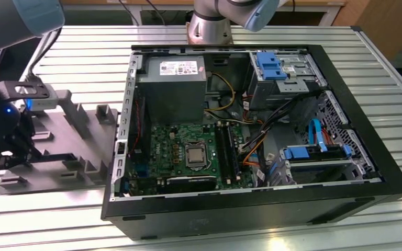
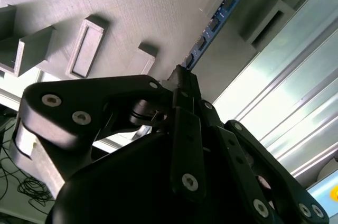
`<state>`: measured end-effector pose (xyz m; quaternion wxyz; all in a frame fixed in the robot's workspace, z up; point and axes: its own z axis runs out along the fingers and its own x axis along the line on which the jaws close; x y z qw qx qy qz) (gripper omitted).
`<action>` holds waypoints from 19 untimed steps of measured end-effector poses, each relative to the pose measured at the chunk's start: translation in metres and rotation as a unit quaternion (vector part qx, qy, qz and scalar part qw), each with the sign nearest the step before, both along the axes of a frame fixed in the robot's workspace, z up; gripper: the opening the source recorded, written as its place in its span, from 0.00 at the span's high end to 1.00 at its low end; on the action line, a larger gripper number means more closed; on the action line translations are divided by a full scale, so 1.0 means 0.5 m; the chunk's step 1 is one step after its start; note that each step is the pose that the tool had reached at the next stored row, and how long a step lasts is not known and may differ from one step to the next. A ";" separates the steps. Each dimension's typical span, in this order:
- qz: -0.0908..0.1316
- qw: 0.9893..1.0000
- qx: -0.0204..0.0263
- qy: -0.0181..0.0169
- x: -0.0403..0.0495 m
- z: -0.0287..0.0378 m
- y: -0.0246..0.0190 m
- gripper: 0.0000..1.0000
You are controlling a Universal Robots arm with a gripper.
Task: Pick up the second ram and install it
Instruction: 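Pick up the second ram and move it above second insertion slot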
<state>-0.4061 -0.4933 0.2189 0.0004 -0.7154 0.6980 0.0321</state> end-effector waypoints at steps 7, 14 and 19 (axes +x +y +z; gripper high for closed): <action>0.000 1.000 0.002 0.000 0.000 0.018 0.0000 0.89; 0.000 1.000 0.003 0.000 0.000 0.036 -0.0001 0.89; 0.000 1.000 0.004 0.000 0.000 0.049 -0.0001 0.89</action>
